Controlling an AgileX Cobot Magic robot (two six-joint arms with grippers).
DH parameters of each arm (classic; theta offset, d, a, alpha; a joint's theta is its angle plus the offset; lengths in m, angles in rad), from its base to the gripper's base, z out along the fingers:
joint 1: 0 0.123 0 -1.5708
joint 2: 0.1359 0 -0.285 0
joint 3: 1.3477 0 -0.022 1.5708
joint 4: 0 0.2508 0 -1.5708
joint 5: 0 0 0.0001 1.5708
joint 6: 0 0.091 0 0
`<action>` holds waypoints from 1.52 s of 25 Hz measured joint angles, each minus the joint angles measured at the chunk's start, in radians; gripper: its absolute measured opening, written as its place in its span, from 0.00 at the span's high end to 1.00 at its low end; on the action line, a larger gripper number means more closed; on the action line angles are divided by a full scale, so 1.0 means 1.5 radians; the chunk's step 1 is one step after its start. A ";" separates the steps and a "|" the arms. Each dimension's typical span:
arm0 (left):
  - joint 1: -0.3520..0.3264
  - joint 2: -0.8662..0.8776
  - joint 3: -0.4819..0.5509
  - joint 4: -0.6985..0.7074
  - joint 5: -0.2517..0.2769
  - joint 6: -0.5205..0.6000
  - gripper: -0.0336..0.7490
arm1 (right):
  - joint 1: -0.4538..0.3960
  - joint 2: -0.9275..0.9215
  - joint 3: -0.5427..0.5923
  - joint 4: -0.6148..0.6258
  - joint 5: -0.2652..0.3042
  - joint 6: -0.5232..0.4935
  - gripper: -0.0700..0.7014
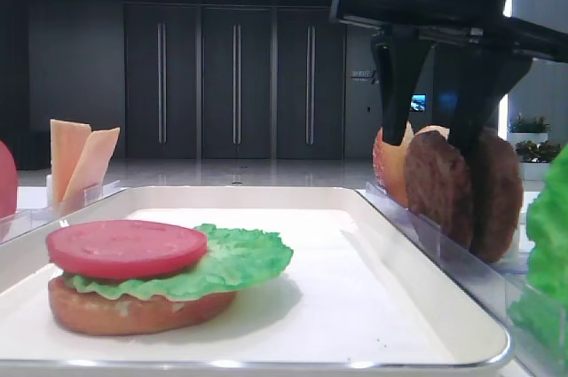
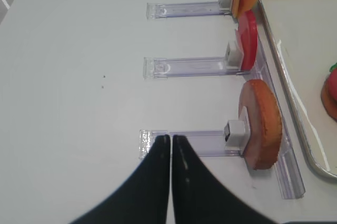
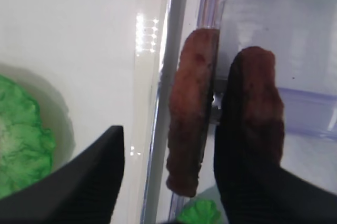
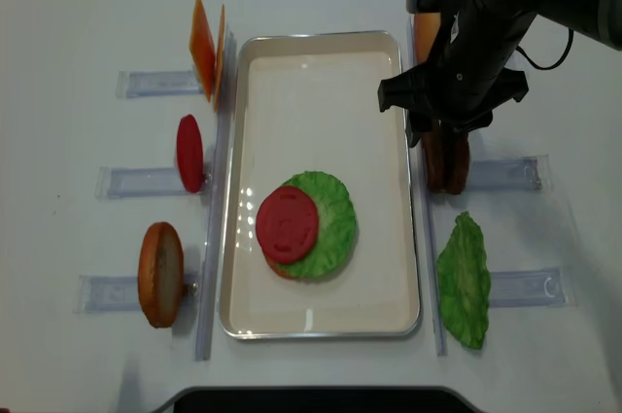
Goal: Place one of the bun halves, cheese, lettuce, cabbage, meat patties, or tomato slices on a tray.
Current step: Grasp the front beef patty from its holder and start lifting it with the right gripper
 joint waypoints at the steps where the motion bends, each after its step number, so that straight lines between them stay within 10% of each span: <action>1: 0.000 0.000 0.000 0.000 0.000 0.000 0.96 | 0.000 0.004 0.000 -0.001 0.000 0.000 0.43; 38: 0.000 0.000 0.000 0.000 0.000 0.000 0.96 | 0.001 0.020 0.000 -0.040 -0.047 -0.006 0.52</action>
